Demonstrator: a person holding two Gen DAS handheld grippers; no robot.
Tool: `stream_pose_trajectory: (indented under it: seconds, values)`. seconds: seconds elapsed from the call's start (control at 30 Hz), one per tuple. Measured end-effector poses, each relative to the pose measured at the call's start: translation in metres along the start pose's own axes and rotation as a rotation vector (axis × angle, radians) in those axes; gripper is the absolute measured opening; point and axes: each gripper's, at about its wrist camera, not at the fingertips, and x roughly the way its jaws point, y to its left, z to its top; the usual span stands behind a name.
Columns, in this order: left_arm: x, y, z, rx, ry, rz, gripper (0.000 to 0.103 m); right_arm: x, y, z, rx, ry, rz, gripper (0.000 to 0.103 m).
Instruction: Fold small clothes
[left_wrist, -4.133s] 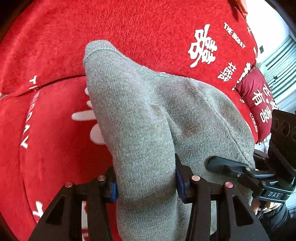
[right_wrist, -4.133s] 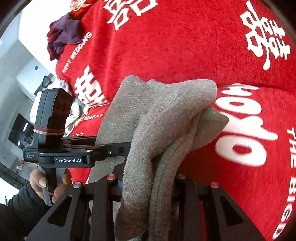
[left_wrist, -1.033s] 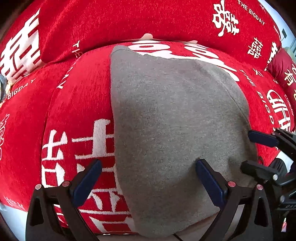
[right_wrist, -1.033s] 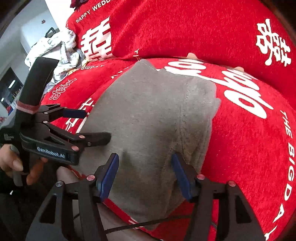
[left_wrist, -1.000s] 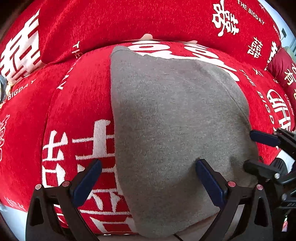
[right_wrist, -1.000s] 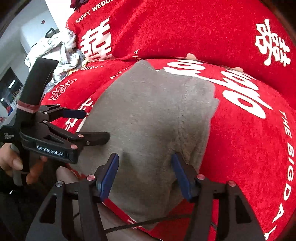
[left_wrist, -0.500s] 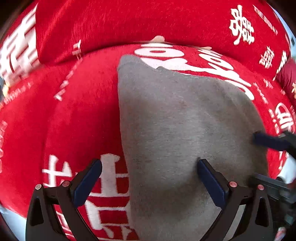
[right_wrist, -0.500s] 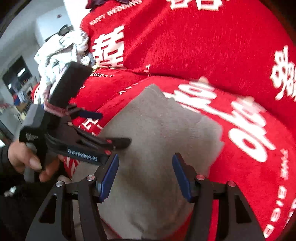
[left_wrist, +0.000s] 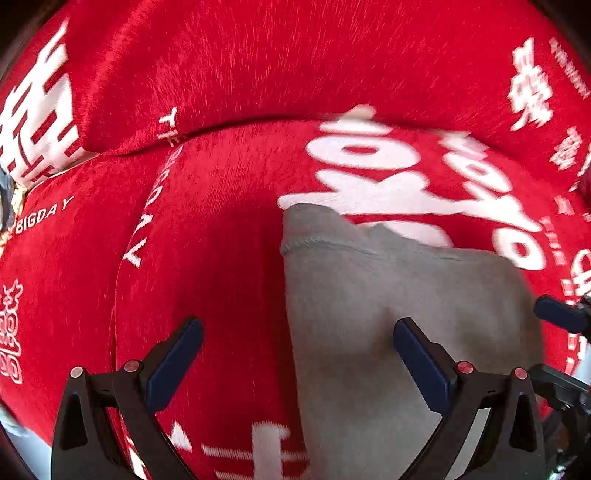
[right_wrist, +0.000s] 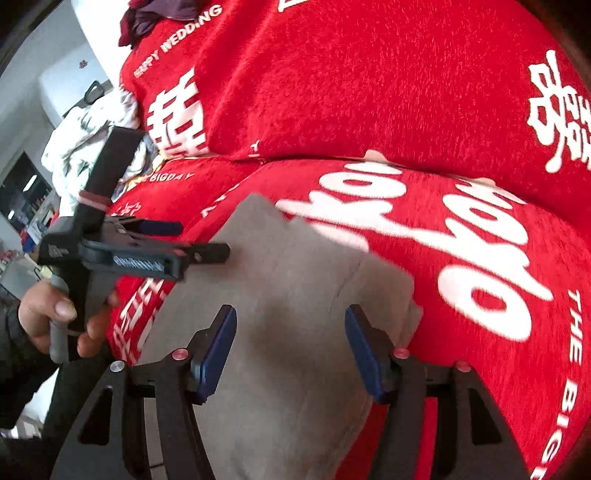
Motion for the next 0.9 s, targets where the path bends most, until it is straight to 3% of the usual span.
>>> stream_pose_trajectory:
  seconds: [0.17,0.3,0.43,0.7,0.8,0.9]
  values:
    - [0.028,0.0,0.004,-0.024,0.044,-0.011,0.103,0.049,-0.02,0.012,0.071,0.135,-0.033,0.066]
    - [0.032,0.0,0.005,-0.027,0.041,-0.016,0.103,0.058,-0.02,0.014,0.068,0.13,-0.032,0.071]
    - [0.018,-0.002,0.005,-0.014,0.014,0.011,0.103,0.058,-0.01,0.019,0.032,0.151,-0.086,0.073]
    - [-0.024,-0.023,-0.007,0.036,-0.084,-0.005,0.103,0.023,0.024,0.01,-0.013,0.063,-0.096,0.073]
    - [-0.019,-0.031,-0.013,0.063,-0.069,0.062,0.103,0.029,0.031,0.001,-0.03,0.101,-0.097,0.073]
    - [-0.003,-0.028,-0.024,0.067,-0.007,0.093,0.103,0.034,0.033,-0.012,-0.03,0.124,-0.089,0.072]
